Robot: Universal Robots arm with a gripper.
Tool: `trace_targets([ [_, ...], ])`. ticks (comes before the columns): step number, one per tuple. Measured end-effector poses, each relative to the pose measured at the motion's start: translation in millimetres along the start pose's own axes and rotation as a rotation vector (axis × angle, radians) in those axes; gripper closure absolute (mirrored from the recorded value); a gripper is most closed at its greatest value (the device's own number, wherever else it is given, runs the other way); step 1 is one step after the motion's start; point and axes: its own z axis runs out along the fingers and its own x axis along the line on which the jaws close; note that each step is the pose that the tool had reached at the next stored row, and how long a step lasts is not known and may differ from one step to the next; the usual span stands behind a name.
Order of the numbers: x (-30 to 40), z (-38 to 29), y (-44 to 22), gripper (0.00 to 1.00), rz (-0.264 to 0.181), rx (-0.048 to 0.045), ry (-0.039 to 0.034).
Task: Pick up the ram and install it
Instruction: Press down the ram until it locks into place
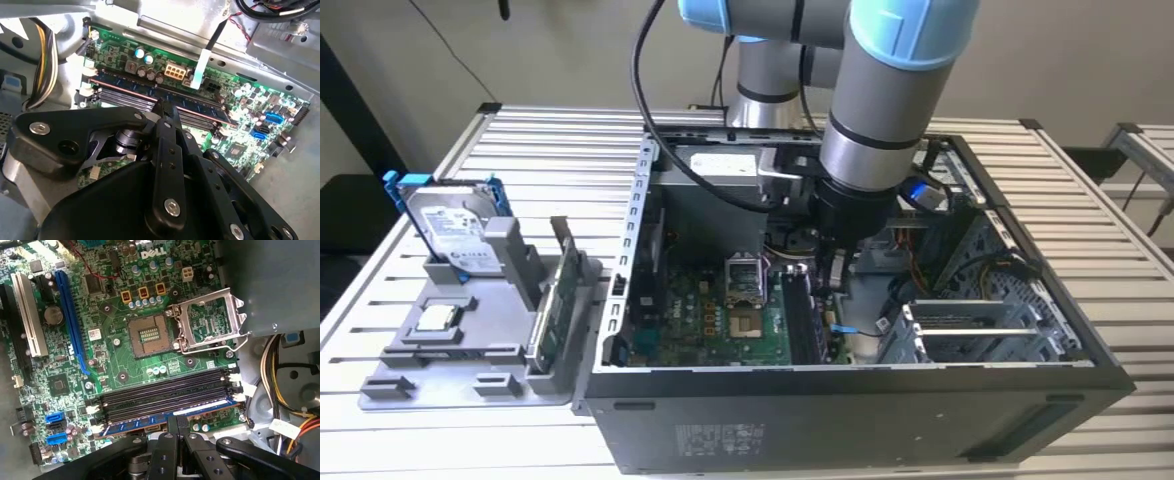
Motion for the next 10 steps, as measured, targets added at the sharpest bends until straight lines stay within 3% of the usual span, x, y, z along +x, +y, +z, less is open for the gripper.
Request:
trace_targets([
  [5, 11.4, 4.1, -3.2, 0.89, -0.001, -0.002, 0.0005],
  [10, 12.1, 12.7, -3.5, 0.89, -0.006, -0.0044, 0.0011],
])
